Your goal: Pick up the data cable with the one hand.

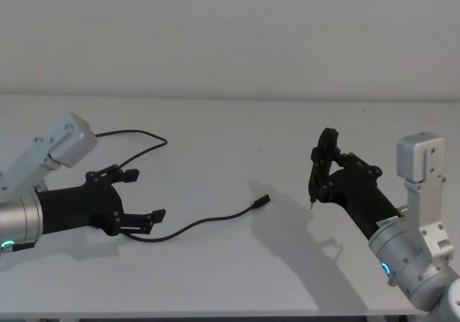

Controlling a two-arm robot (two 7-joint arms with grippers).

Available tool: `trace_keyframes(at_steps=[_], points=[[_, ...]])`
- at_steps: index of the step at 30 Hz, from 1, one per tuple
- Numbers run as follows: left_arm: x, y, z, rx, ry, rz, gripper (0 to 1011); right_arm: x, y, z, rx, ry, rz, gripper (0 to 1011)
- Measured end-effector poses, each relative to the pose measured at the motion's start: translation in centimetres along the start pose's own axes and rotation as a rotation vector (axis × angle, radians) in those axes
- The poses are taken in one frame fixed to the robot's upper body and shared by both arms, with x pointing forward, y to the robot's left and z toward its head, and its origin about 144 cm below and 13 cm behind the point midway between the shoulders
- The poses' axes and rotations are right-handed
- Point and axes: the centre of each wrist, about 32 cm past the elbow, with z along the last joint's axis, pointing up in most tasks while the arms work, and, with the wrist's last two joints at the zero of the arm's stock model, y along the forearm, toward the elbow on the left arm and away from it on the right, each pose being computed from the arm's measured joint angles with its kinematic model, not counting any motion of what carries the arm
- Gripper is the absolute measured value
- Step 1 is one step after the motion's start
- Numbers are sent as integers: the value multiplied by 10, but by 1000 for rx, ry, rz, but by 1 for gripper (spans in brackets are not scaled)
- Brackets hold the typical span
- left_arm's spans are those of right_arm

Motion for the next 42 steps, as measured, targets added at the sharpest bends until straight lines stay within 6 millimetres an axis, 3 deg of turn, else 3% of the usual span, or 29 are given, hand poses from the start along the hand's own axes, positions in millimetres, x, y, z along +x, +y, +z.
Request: trace_keyframes(at_steps=[17,42], points=[[14,-24,3,64,38,-67,1001,0,0,0,0,0,0,275],[12,-72,-4,118,-10,-62,1001,0,0,0,0,0,0,275]])
